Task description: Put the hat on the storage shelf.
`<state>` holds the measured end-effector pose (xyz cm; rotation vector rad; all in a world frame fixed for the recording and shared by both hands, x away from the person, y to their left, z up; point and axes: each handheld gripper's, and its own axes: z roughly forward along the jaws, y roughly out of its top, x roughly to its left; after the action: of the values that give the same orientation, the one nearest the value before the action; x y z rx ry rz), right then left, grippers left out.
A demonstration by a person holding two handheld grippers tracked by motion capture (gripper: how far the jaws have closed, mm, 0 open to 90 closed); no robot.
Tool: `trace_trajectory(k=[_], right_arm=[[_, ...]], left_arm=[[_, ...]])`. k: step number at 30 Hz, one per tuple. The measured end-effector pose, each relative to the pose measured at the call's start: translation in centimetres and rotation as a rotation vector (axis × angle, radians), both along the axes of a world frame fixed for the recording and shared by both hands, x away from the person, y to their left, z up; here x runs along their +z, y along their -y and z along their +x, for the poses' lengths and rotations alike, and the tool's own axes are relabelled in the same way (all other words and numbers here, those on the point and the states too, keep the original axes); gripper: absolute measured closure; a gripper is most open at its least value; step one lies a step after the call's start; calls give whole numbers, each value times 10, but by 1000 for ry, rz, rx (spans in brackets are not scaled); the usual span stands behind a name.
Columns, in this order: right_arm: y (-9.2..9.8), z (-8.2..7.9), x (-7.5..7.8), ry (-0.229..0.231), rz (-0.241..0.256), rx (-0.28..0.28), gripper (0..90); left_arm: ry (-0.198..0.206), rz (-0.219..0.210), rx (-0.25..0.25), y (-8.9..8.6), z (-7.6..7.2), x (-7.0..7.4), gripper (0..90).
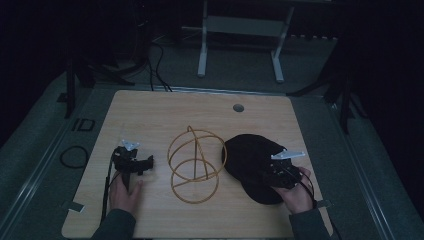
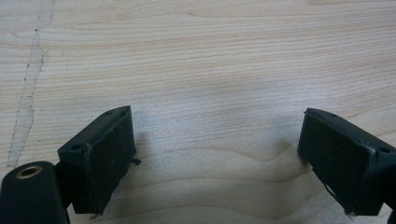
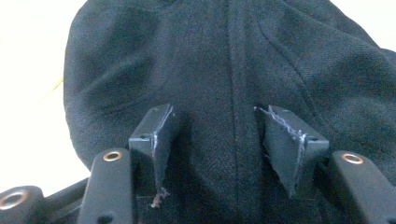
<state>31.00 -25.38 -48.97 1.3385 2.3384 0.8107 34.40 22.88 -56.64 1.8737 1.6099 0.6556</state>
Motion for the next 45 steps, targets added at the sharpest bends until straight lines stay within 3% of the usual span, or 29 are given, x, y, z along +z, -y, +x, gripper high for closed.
trace_trajectory(k=[15, 25, 36, 42, 45], right_arm=[[-1, 3, 12, -2, -59, 10, 387], [1, 13, 31, 3, -105, 24, 370], [-2, 30, 33, -65, -124, 76, 335], [-8, 38, 26, -136, -143, 116, 200], [-9, 43, 17, -203, -166, 123, 118]], left_arm=[[0, 0, -1, 0, 0, 0, 106], [1, -2, 1, 0, 0, 0, 107], [1, -2, 1, 0, 0, 0, 107], [0, -2, 7, 1, 0, 0, 108], [0, -3, 11, 3, 0, 0, 114]])
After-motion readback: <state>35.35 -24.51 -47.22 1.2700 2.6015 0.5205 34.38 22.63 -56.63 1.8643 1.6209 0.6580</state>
